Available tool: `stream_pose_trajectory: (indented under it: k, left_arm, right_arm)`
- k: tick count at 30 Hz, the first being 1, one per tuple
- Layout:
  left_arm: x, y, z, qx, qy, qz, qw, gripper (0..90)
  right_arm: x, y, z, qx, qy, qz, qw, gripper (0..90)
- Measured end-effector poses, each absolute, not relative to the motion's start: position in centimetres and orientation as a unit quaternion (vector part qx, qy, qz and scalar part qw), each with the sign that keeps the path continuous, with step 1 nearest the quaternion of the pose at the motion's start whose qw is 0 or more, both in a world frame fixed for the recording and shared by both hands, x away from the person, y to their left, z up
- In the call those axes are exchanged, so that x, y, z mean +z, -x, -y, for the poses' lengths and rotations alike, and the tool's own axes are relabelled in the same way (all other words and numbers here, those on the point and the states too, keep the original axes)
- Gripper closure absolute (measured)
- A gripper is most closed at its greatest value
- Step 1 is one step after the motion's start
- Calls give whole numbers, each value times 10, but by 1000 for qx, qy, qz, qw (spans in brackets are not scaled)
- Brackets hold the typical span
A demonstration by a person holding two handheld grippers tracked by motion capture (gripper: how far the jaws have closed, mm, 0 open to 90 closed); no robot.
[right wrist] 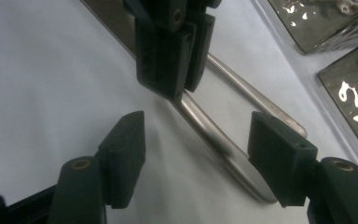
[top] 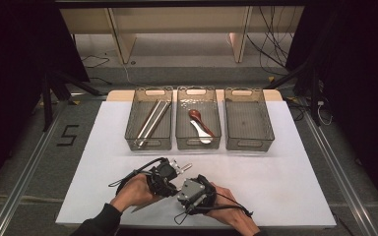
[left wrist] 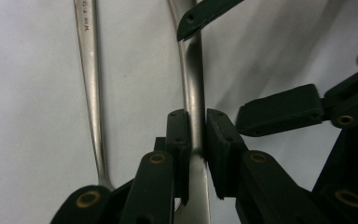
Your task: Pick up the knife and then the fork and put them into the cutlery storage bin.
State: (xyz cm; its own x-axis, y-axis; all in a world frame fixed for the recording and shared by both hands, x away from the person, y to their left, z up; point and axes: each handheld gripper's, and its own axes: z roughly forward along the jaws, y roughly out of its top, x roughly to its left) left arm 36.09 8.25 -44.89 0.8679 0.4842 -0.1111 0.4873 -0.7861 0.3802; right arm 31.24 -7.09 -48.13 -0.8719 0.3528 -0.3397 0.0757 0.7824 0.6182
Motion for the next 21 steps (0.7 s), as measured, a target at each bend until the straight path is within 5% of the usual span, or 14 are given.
stream_pose_trajectory:
  k: [21]
  left_arm:
    - [-449, -361, -82, -13, -946, -255, 201, 793]
  right_arm:
    - [-492, -309, 58, 280, -31, -913, 295, 598]
